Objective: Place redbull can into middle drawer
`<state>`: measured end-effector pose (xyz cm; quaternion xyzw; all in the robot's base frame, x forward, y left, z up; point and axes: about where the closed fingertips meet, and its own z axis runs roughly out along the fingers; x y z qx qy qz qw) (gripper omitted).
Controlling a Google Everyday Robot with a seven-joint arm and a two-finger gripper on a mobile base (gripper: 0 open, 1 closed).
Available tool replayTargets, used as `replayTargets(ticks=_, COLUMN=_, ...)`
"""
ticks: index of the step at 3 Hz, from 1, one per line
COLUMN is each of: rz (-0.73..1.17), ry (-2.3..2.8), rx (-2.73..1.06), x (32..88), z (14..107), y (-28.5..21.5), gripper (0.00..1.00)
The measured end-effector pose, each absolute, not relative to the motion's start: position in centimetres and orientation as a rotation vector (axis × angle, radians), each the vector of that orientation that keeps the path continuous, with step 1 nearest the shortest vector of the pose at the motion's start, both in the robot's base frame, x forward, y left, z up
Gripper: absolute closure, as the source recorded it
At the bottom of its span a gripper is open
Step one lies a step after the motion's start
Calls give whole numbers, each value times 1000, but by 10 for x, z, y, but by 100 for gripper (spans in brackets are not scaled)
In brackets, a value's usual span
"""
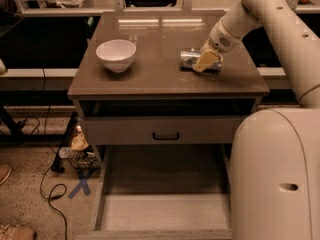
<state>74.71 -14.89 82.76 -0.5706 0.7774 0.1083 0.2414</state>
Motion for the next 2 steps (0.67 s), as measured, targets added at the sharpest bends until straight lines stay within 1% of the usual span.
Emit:
replayTargets(ticks=1, rz=340, ry=2037, rx=-1566, x=724, z=853, y=-149, gripper=89)
replayTargets(ticks=2, rz=406, ry=1966, rx=-1597, x=679, z=882, y=-149, gripper=100)
